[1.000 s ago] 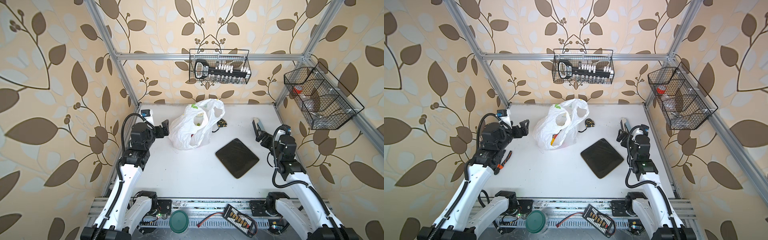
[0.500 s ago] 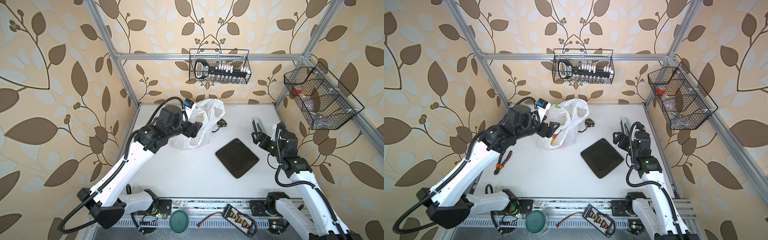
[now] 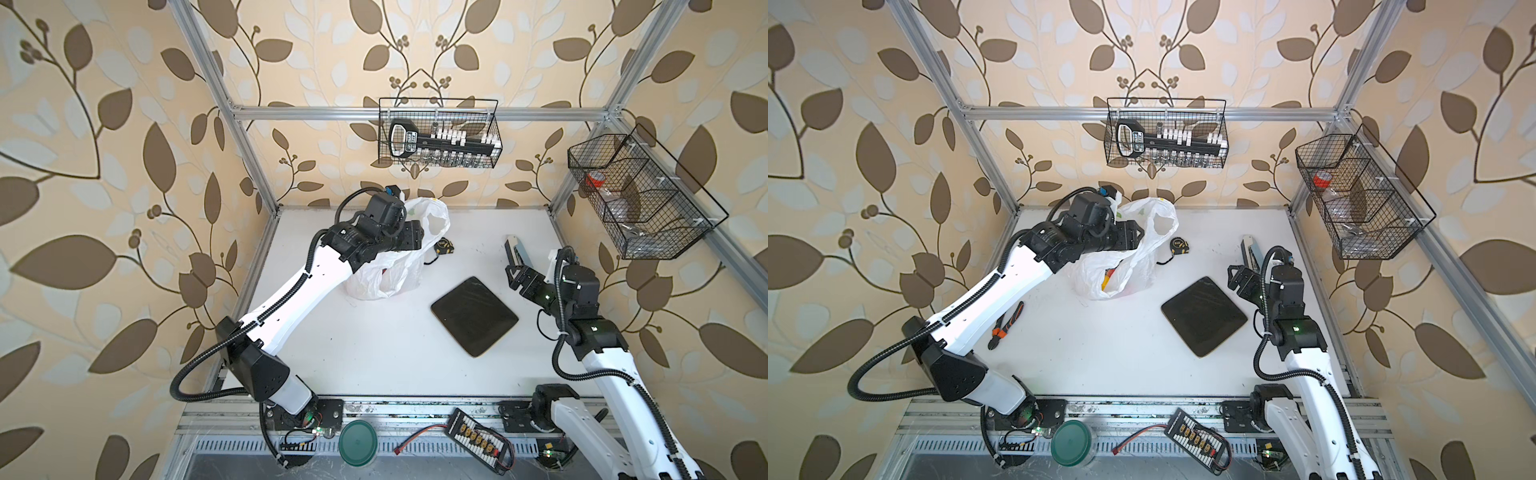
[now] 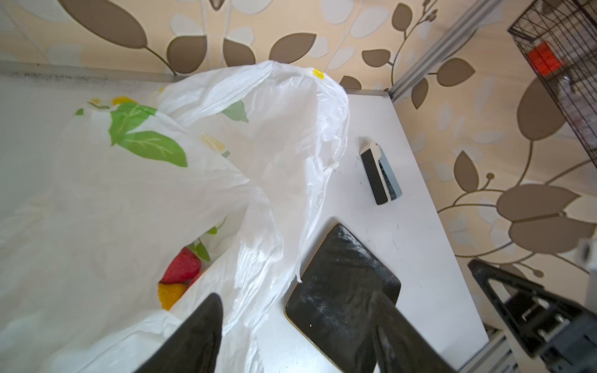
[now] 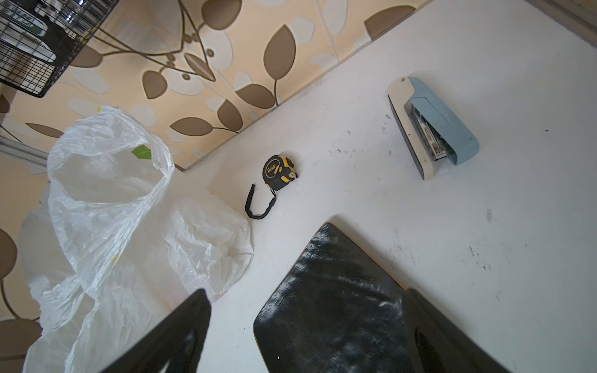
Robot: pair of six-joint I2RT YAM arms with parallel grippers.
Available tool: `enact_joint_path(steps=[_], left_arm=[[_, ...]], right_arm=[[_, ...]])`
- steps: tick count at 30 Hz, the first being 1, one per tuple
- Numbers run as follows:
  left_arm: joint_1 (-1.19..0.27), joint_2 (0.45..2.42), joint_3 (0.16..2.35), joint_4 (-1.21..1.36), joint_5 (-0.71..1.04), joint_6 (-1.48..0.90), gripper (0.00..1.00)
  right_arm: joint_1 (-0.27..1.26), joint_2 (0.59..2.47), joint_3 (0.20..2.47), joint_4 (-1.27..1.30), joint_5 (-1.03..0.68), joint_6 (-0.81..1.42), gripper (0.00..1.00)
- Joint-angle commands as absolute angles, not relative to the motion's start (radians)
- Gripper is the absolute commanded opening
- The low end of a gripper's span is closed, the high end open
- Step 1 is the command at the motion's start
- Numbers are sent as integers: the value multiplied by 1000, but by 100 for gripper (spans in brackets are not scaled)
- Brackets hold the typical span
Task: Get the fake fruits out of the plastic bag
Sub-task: 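Reach the left gripper to the white bag's rim and grasp it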
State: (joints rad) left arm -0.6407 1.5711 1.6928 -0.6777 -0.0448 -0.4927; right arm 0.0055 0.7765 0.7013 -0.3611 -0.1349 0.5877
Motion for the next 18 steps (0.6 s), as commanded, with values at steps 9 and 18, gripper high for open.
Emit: enact_joint_path(steps=[9,18], left_arm=[[-642,1777,1917,-766,-286,-670,68],[-640,1848,1931,-743,-357,-721,63]], right_arm=[[11,719,728,-406,-87,585,93],[10,679,724,-431,-72,575,93]])
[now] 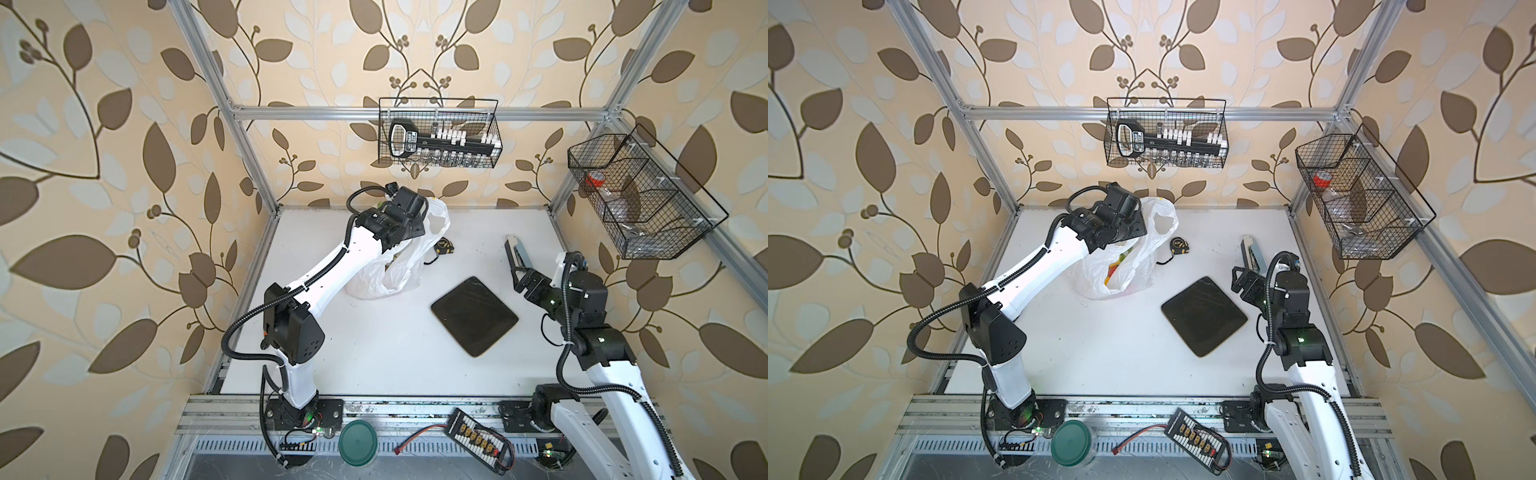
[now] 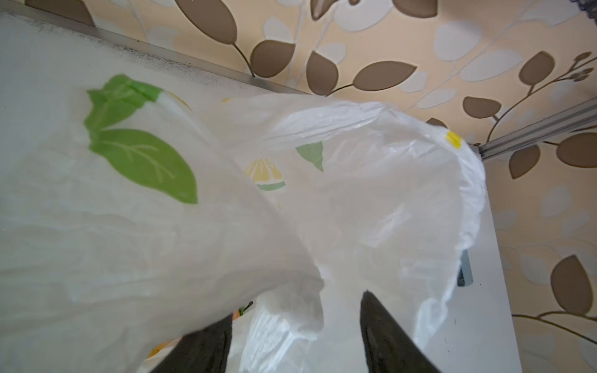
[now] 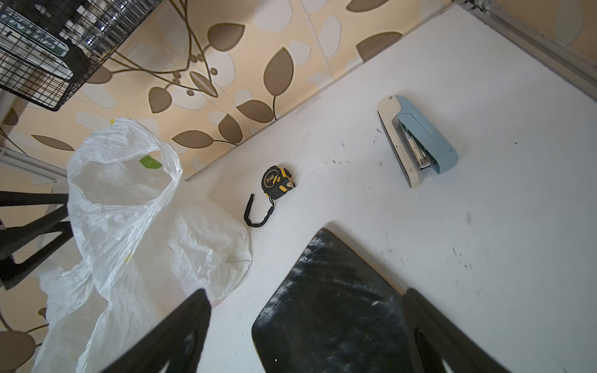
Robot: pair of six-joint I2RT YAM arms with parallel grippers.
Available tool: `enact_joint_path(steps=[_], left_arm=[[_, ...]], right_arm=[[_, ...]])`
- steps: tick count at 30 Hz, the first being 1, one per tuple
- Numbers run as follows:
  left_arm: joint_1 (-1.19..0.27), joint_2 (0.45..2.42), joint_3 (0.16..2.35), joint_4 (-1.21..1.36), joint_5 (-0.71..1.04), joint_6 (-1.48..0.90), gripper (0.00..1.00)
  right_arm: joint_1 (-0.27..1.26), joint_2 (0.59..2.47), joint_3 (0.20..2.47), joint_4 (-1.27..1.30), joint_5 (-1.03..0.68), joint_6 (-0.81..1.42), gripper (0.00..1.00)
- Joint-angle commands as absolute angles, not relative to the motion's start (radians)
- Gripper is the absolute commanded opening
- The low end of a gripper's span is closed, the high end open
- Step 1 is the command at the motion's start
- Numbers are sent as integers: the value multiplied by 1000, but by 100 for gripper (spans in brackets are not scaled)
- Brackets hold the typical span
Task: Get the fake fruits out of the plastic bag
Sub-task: 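Reach the left gripper to the white bag's rim and grasp it, then hold the bag open with the left gripper while the right gripper reaches inside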
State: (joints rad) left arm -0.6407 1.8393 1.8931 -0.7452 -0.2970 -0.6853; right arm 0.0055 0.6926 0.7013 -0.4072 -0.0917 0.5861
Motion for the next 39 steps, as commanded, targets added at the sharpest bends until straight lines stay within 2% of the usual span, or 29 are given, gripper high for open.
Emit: enact_joint_path(steps=[1,5,8,13,19,26,31,39], left_arm=[[-641,1860,1937,-738,-354,-720,64],[-638,1923,1973,-749,-364,-712,64],[-634,1957,1990,-755,-383,-708,57],[-631,1947,1994,-744,-396,-698,25],[-631,1786,1874,-664,-371,-674,1],[-627,1465,1560,-437,-181,-612,0],[-626,1282,1428,-417,-54,-625,0],[-624,1048,1256,-441,5,-690,0]], right_arm=[[11,679,726,-431,-72,575,93],[10,676,731,-435,-73,572,93],[11,673,736,-437,-72,572,93],[10,670,742,-447,-71,566,93],[11,668,759,-462,-86,554,93],[35,741,845,-441,-166,543,92],[124,849,987,-419,-196,523,87],[504,1052,1248,-394,-98,477,73]])
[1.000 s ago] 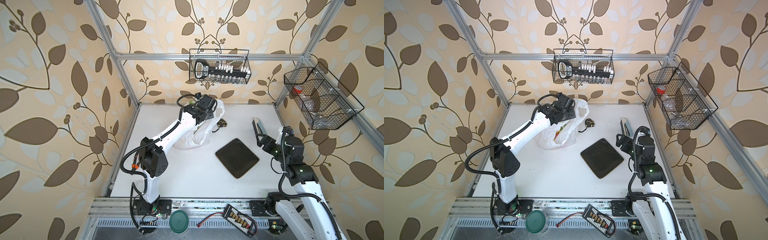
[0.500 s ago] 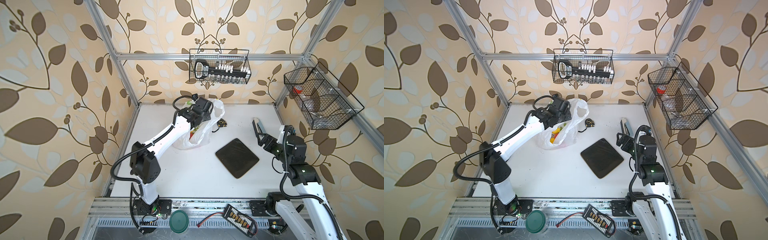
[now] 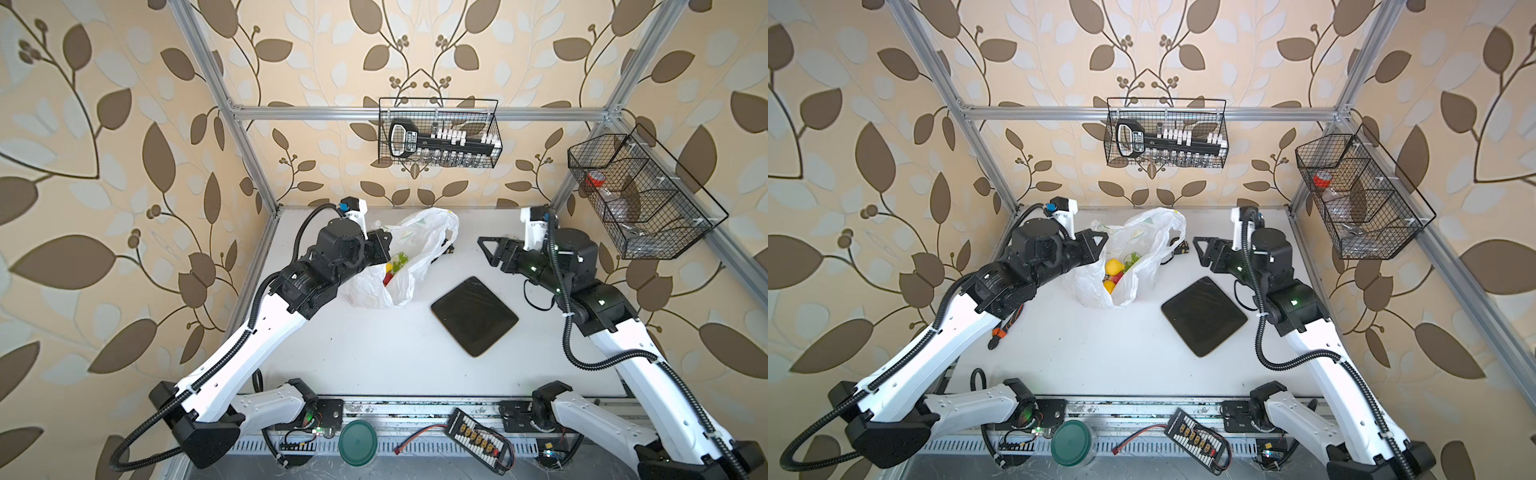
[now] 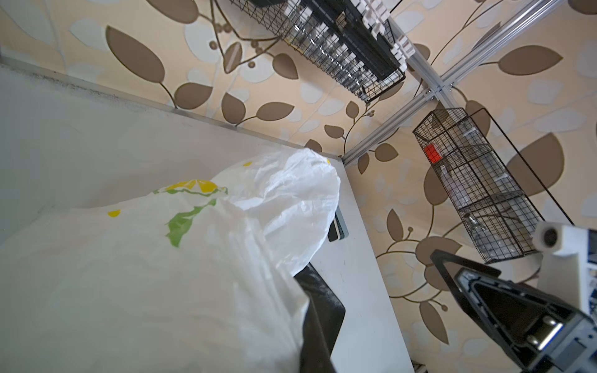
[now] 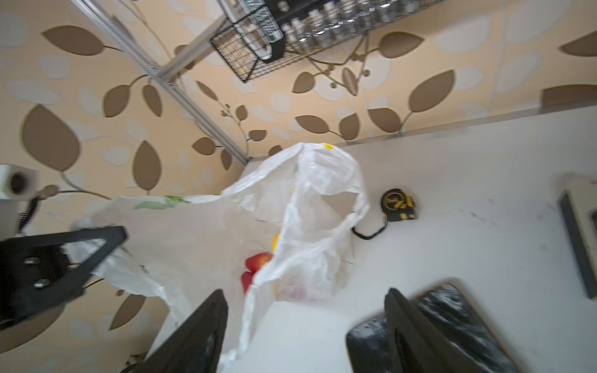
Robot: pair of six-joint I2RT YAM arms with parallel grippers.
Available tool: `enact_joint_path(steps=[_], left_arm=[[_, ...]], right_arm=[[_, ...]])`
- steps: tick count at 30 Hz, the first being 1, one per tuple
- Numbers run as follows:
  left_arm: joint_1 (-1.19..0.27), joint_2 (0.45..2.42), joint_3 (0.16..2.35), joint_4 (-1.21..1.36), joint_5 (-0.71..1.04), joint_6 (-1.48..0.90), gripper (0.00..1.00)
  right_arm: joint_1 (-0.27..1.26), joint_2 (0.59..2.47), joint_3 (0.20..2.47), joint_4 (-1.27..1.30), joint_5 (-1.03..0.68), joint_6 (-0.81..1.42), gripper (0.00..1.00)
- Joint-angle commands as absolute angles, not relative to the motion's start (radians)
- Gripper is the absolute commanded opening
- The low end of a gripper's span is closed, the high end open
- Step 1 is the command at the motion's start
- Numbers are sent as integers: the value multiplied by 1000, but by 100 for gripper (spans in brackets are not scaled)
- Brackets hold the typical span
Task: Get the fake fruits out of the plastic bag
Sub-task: 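Hold the bag open with the left gripper while the right gripper reaches inside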
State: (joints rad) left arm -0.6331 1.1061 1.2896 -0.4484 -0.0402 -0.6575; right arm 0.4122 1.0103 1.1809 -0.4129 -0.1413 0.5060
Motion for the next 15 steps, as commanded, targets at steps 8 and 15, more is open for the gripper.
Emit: enact_joint_path(steps=[8,15], left_arm=[[-623,882,1121,-471,25,-780,0],[-623,789,1054,-554,43,-828,0]], right_arm=[[765,1347,1352,-305,-72,447,62],[826,1605,1364,-227,-17,484,56]])
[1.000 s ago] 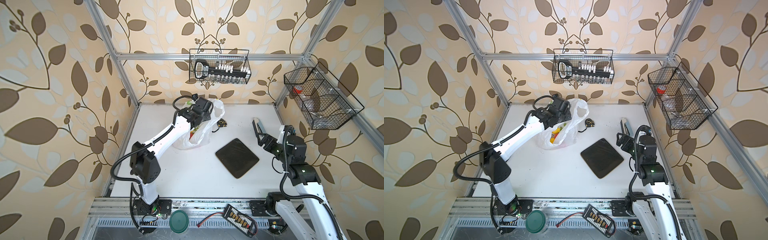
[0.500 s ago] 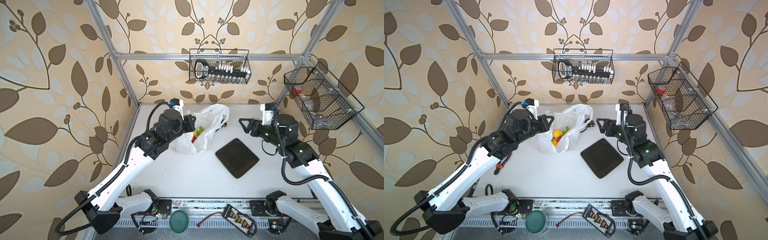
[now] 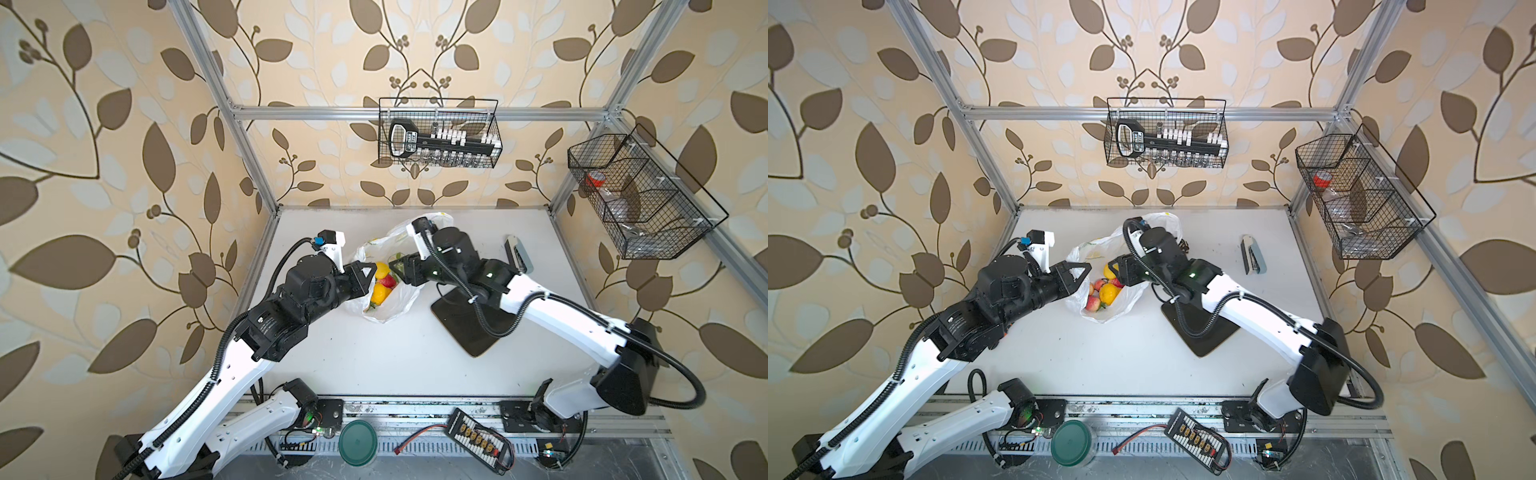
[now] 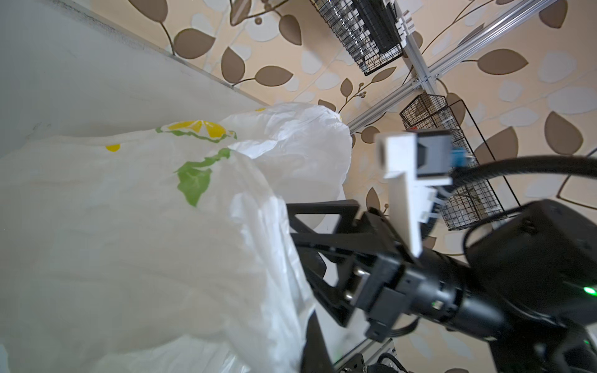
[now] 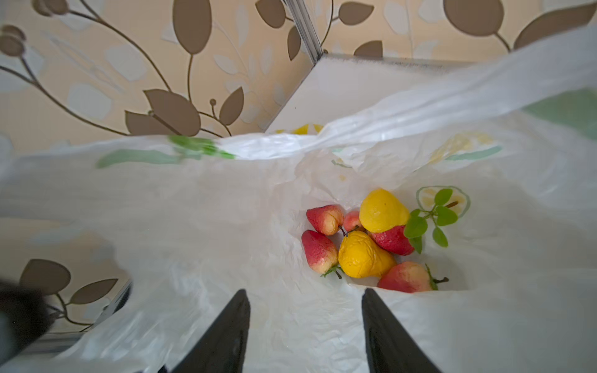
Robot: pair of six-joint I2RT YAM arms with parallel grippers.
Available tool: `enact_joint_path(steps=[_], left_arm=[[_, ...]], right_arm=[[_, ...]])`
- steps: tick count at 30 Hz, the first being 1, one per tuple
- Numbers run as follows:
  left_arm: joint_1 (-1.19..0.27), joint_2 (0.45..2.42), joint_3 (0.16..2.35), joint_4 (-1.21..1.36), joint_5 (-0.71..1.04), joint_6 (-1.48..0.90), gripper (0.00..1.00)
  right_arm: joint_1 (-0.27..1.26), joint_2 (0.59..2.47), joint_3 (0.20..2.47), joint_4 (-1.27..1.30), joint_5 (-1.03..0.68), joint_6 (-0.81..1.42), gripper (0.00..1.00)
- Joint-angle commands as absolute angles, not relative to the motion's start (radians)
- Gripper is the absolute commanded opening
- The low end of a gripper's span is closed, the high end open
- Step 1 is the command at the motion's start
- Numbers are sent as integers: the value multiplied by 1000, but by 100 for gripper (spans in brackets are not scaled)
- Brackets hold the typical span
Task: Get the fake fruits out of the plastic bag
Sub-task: 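Hold the bag open with the left gripper while the right gripper reaches inside, then grasp the red-yellow fake pear inside the bag with the right gripper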
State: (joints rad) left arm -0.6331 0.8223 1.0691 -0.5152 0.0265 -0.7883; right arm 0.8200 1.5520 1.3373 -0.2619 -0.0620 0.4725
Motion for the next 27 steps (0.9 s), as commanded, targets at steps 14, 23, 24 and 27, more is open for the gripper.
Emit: enact_joint_path(steps=[14,23,24,27], left_arm=[[-624,709,977,-864,57,-1019,0],[-624,710,974,-890,32,-1009,0],[-624,715,973,-885,38,-1009,0],[-624,730,972,-867,50,-1009,0]], right_arm=[[844,1697,1067,-259,158,658,61],[874,1733,1212,-201,213,669,69],[874,1751,1228,-199,226,678,69],[873,1808,1274,-221,285,729,69]])
